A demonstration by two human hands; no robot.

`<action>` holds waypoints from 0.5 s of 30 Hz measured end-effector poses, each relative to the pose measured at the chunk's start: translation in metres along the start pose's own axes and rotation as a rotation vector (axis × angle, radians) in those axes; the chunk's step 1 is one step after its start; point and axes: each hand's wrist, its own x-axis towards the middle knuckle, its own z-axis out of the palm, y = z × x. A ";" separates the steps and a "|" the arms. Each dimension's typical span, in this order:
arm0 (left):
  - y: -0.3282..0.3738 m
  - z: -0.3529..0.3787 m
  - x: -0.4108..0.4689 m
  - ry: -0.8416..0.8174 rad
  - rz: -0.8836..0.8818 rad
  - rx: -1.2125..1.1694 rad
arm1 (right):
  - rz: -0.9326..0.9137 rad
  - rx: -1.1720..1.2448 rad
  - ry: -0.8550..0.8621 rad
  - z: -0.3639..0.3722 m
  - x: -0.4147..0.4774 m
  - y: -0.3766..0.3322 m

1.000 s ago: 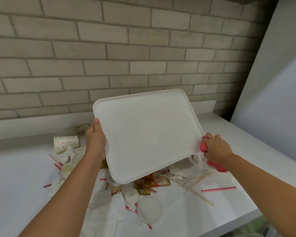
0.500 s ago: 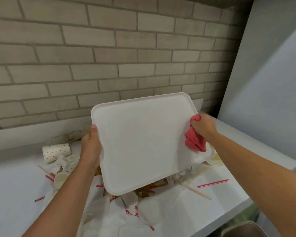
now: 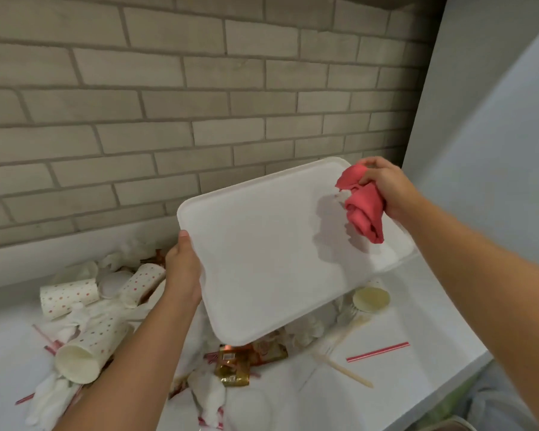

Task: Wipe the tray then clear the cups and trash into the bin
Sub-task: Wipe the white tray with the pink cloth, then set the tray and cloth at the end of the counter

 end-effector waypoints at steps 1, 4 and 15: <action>0.001 0.009 0.005 0.016 -0.010 -0.015 | -0.006 0.088 -0.006 -0.009 0.002 -0.001; 0.005 0.047 0.021 0.064 -0.012 -0.035 | 0.021 0.294 -0.057 -0.046 0.011 0.000; 0.000 0.226 0.052 0.123 -0.086 -0.089 | 0.467 0.010 -0.144 -0.127 0.068 0.080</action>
